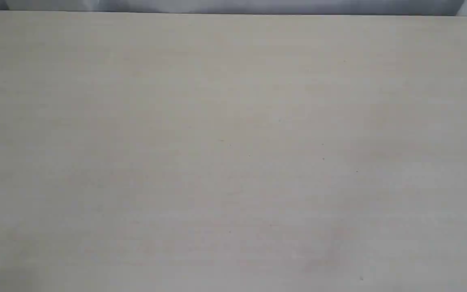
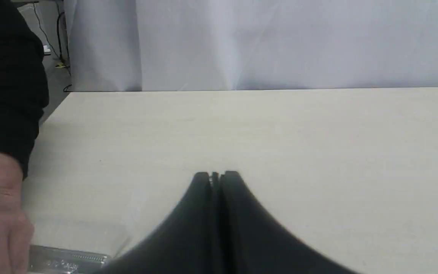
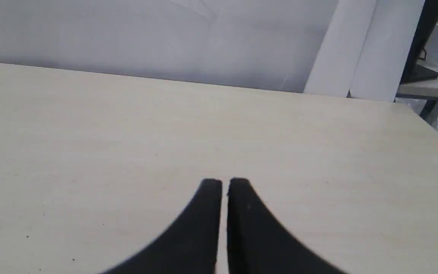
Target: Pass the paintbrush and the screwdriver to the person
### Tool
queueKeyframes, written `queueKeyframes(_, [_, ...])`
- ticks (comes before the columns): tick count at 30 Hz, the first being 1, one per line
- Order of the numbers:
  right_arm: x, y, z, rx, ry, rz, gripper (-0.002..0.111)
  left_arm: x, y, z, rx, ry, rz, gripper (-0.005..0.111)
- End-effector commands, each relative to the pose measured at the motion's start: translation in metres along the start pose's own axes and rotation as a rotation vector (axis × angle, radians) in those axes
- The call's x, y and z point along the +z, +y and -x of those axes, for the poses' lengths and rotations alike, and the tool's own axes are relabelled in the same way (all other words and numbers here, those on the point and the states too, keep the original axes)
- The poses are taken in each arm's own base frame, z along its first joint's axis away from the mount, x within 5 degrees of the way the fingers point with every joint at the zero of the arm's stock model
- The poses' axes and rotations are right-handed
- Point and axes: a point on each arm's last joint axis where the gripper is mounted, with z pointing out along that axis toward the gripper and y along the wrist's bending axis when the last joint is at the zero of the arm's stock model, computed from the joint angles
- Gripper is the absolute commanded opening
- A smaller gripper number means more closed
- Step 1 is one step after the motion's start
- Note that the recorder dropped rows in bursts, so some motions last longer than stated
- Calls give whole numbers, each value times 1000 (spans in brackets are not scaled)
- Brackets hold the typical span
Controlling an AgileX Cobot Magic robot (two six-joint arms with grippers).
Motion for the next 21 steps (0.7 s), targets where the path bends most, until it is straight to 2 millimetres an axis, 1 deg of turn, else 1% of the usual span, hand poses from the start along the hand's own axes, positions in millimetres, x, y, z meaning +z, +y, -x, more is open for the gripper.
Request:
queueKeyframes(1, [0, 0, -3, 21, 18, -2, 5, 0, -1, 0, -2, -7, -9, 0])
queueKeyframes(10, [0, 1, -8, 37, 77, 1, 5, 0, -1, 0, -2, -7, -9, 0])
queueKeyframes(21, [0, 1, -8, 37, 77, 1, 5, 0, -1, 0, -5, -6, -10, 0])
